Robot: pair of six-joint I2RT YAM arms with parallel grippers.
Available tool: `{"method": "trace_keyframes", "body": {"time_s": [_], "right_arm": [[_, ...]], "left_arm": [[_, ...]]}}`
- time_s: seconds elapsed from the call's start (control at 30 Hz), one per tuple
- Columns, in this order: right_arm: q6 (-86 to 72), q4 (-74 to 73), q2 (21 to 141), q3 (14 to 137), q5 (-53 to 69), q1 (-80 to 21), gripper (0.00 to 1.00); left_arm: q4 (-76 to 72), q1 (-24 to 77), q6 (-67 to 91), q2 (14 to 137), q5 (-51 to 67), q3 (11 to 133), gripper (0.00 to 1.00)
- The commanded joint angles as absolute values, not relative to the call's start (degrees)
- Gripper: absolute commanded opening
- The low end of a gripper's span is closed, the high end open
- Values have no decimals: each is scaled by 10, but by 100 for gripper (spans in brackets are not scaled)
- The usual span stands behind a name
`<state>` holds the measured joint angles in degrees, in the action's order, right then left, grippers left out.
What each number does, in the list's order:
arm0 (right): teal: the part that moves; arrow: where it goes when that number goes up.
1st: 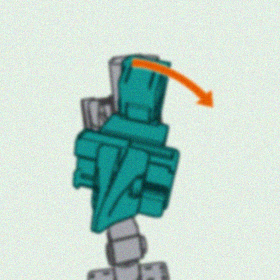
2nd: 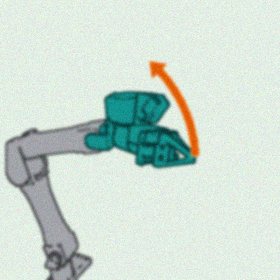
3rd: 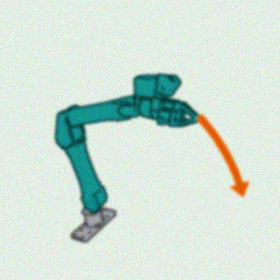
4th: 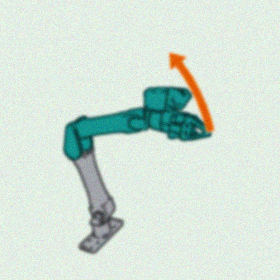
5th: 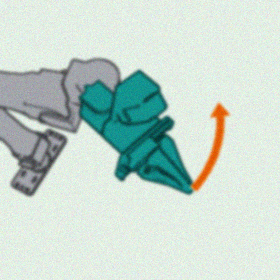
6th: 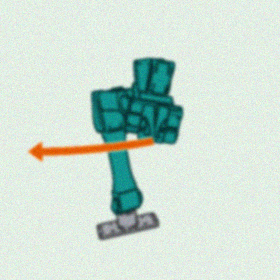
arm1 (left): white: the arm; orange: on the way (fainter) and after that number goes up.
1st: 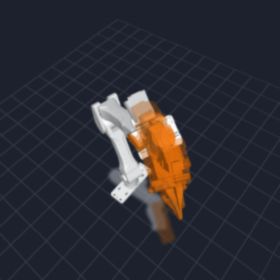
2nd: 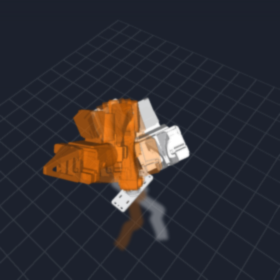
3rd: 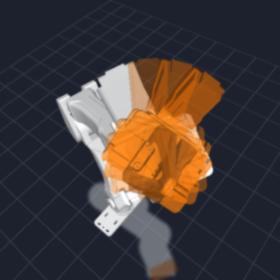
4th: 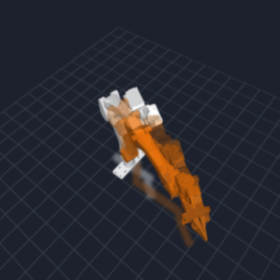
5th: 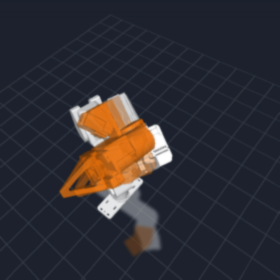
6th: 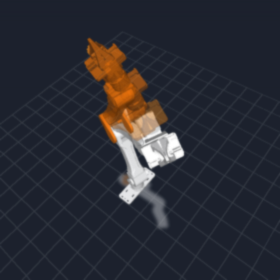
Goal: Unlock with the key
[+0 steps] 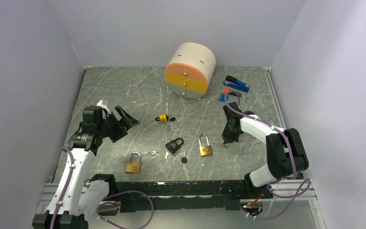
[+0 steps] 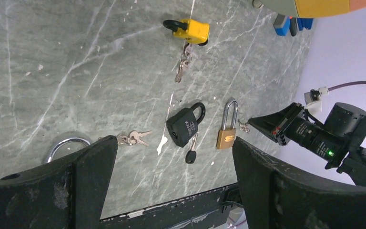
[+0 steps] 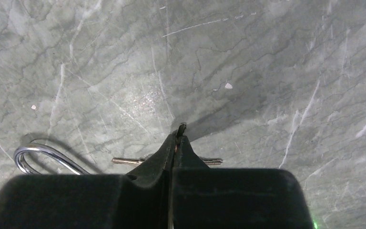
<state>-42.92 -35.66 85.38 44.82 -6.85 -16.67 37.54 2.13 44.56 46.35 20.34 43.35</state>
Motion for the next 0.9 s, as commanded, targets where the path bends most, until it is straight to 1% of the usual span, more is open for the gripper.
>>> {"method": "trace_keyframes", "body": {"time_s": [0.0,0.13,0.27,0.33,0.37,0.43,0.5,0.67,0.73,0.87], "right_arm": [[-414,-343,820,464,-72,-176,0],[-397,-341,781,465,-58,-178,0],[-389,-372,777,473,-73,-180,1],[-378,-378,780,470,-69,-181,26],[-370,-382,783,469,-65,-182,34],[-353,-391,787,471,-55,-189,40],[-330,-394,791,473,-39,-197,41],[-229,-388,789,483,-19,-220,35],[-191,-400,805,495,-28,-225,35],[-167,-417,848,526,-55,-244,34]], "left_arm": [[335,24,460,460,238,419,94],[326,25,464,461,242,412,94],[322,26,460,470,242,412,94],[320,26,458,475,243,412,94],[319,26,457,478,243,412,94],[318,26,455,482,243,411,94],[317,26,452,484,244,411,94],[315,26,444,490,244,410,94],[314,27,440,495,244,413,94],[319,27,430,503,241,421,94]]}}
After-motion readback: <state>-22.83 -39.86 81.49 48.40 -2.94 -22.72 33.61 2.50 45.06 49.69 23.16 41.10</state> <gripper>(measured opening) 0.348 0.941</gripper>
